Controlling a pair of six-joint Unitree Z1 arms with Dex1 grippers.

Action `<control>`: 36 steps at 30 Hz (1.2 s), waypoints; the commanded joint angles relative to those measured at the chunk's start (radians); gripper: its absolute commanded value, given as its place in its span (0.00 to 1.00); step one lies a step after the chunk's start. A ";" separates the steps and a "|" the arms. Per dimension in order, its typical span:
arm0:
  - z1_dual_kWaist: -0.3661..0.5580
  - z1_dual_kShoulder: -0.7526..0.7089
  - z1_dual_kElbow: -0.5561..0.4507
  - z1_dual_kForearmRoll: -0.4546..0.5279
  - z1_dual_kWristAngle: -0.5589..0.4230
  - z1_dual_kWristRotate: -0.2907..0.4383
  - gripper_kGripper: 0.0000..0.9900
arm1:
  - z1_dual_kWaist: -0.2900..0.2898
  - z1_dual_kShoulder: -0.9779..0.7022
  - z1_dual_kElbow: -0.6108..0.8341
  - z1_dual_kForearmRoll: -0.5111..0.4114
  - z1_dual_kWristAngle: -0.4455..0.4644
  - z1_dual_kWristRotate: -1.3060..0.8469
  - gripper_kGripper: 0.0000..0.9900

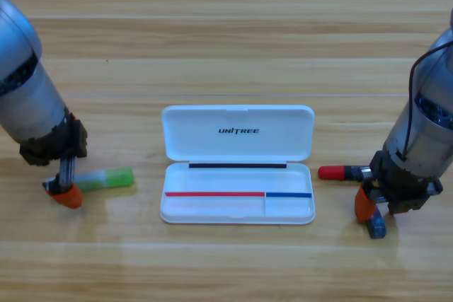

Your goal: Clean up eraser and pencils

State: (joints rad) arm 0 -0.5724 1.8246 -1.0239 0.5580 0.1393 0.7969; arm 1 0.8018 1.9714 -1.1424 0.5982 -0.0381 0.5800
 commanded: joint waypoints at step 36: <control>0.014 0.108 0.051 -0.107 -0.029 -0.001 0.28 | 0.033 -0.063 -0.303 0.557 0.024 -0.954 0.00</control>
State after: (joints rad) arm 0 -0.5723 1.8863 -0.9794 0.4654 0.1186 0.7966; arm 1 0.8024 1.9232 -1.3857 1.0074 -0.0196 -0.2033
